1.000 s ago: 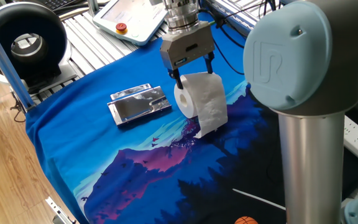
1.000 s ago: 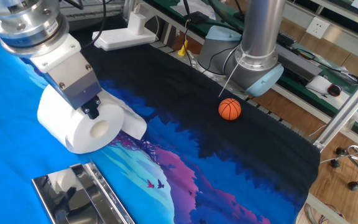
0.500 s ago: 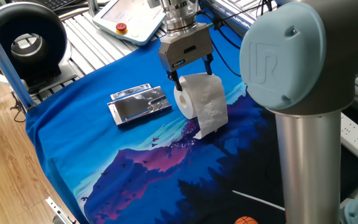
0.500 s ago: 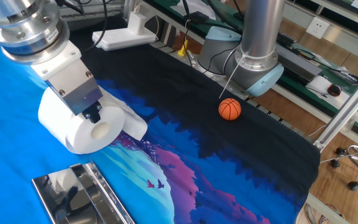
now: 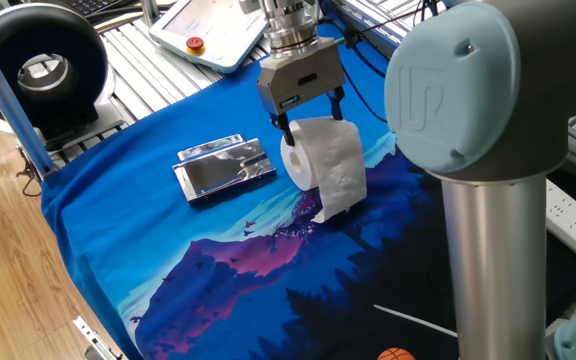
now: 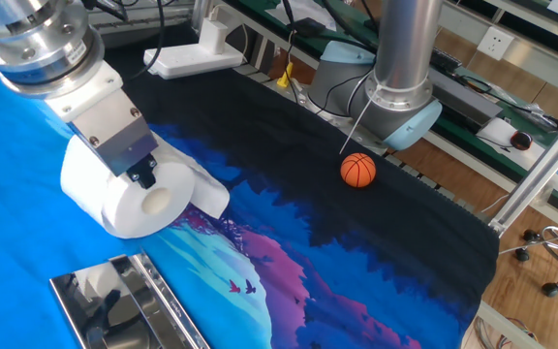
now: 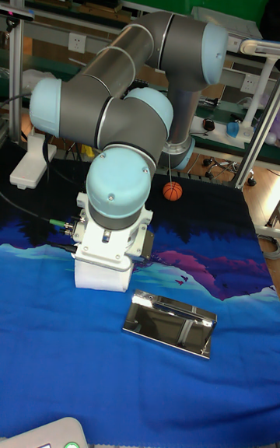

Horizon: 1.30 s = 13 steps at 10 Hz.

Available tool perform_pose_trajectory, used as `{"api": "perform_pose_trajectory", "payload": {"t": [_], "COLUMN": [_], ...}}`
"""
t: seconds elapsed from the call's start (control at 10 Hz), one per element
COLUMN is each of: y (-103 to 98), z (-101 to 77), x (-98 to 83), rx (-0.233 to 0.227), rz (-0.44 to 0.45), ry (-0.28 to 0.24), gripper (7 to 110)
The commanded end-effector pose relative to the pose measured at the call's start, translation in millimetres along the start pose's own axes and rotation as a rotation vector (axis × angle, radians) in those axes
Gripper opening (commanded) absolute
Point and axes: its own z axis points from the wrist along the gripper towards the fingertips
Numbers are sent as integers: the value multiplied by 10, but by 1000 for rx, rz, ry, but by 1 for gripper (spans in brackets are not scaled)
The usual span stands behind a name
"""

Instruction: Put the toilet paper on its holder

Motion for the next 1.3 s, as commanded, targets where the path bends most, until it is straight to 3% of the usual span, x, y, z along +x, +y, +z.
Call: {"api": "perform_pose_trajectory", "payload": {"t": [0.0, 0.4, 0.9, 1.0, 1.1, 1.2], "y": [34, -99, -23, -2, 57, 71], "z": [-97, -74, -29, -43, -53, -67], "x": [77, 111, -22, -74, -216, -274], "rx": [-10, 19, 11, 1, -25, -34], "rz": [2, 9, 15, 9, -3, -3], "ry": [20, 50, 35, 20, -36, -59], "gripper": [88, 88, 88, 88, 88, 88]}}
